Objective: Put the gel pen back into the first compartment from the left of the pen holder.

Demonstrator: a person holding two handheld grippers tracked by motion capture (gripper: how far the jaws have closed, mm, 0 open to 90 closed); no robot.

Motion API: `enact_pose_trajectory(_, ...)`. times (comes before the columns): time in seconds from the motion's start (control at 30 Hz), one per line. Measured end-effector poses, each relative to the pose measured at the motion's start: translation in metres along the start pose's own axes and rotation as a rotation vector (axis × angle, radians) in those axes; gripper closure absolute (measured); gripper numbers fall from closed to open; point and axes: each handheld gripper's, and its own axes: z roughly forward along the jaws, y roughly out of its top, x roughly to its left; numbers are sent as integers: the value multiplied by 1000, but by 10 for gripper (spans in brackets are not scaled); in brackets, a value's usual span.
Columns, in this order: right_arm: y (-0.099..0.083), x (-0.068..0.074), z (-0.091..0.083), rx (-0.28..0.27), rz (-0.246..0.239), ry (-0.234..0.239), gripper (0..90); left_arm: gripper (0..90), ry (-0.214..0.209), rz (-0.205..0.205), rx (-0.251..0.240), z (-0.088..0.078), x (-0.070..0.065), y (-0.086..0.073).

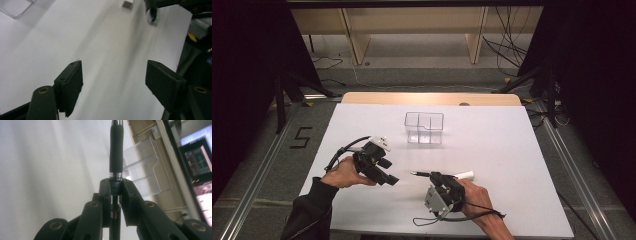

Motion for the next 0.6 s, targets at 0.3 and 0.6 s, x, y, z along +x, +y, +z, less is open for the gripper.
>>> enact_pose_trajectory(0.3,-15,-52,1,-108,422,120,799,247,113,-69,-261,6,11,-27)
enact_pose_trajectory(0.6,-26,-89,15,-217,827,241,799,238,167,-135,-439,8,9,-51)
